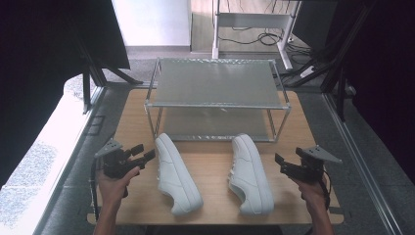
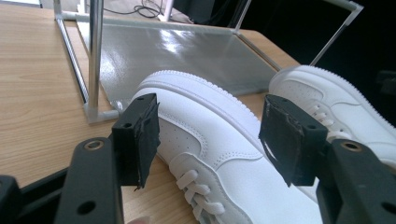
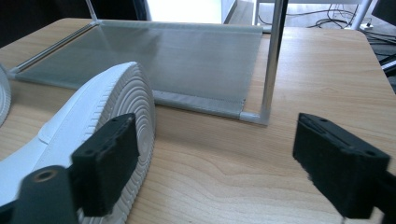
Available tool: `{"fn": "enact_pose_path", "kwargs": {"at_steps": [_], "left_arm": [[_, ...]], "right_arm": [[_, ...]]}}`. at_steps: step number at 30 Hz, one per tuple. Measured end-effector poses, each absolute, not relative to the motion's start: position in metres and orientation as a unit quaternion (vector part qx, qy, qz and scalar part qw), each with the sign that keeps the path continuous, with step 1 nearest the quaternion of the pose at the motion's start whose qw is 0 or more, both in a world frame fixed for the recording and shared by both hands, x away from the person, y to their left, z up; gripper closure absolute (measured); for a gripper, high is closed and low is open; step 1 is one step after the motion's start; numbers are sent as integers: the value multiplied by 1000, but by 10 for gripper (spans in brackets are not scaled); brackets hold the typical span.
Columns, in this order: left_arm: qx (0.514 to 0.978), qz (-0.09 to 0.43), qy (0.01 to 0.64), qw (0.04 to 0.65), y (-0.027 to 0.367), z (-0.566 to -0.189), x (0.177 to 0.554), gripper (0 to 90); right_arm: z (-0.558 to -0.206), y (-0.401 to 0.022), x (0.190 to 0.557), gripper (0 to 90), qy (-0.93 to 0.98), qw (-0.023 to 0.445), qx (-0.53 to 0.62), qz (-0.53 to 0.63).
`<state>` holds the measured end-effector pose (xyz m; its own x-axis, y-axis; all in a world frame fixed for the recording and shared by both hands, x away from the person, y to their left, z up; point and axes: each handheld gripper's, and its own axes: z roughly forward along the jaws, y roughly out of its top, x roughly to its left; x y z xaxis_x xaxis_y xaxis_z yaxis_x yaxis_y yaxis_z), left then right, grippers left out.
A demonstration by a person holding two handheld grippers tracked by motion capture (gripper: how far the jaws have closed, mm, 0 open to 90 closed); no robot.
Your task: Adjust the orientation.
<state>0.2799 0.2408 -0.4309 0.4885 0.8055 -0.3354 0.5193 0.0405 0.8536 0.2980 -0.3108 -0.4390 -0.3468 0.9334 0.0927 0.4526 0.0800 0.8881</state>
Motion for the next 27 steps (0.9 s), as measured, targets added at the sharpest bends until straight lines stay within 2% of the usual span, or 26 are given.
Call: {"fn": "enact_pose_path", "kwargs": {"at_steps": [7,11,12,17,20,22,24,27], "left_arm": [[685,146,482,527,238,-433,279,361],[686,125,487,526,238,-433,278,371],[686,126,488,525,238,-433,278,375],[681,140,491,525,240,-431,274,393],[676,153,497,522,241,-431,272,453],[673,158,500,521,242,-431,272,531],[670,159,504,521,242,-432,271,557],[673,148,504,521,243,-432,271,706]], "right_arm": [[-437,-315,294,130,682,271,489,472],[-436,-319,294,142,678,272,493,472],[-437,-321,295,174,679,268,495,471],[-440,-321,296,213,679,263,501,467],[-440,-321,296,229,678,264,501,469],[-439,-323,295,236,674,265,503,472],[-439,-325,295,240,672,265,505,473],[-439,-328,295,252,662,265,515,475]]}}
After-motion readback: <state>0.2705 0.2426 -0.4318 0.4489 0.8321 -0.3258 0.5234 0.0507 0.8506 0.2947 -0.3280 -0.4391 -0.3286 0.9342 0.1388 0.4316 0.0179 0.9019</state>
